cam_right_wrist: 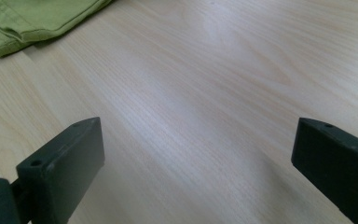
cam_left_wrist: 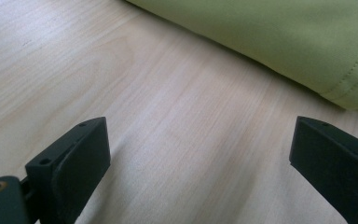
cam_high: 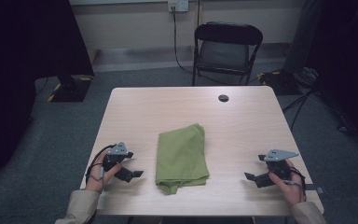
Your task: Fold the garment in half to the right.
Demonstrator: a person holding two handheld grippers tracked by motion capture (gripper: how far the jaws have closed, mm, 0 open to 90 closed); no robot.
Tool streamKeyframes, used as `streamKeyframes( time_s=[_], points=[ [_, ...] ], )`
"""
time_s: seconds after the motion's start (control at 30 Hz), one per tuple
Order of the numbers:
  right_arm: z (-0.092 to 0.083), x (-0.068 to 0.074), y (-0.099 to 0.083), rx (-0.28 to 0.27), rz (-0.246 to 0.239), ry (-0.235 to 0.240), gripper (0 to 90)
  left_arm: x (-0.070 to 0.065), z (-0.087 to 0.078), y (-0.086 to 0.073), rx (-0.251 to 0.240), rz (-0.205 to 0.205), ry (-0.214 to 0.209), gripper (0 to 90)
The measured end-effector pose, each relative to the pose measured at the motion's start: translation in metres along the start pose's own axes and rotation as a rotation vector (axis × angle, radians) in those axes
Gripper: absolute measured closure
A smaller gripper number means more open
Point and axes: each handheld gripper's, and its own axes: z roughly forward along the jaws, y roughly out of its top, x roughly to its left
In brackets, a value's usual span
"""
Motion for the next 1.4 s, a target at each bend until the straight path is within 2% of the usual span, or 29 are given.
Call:
streamKeyframes(
  time_s=[0.63, 1.0, 1.17, 1.3, 1.4],
  points=[
    [-0.013, -0.008, -0.018, 0.018, 0.017, -0.033, 1.4, 0.0, -0.003, -0.014, 0.006, -0.006, 0.023, 4.4],
    [-0.023, -0.014, -0.027, 0.043, 0.015, -0.063, 1.6, -0.002, -0.002, -0.019, -0.004, 0.029, 0.048, 2.2],
    [-0.027, -0.015, -0.031, 0.069, 0.009, -0.078, 1.0, -0.005, -0.002, -0.02, 0.017, 0.06, 0.075, 1.2],
    [-0.028, -0.016, -0.033, 0.096, 0.013, -0.053, 0.0, -0.006, -0.001, -0.02, 0.02, 0.055, 0.079, 0.0],
    [-0.029, -0.016, -0.034, 0.096, 0.015, -0.056, 0.0, -0.006, -0.002, -0.02, 0.019, 0.048, 0.085, 0.0]
  ],
)
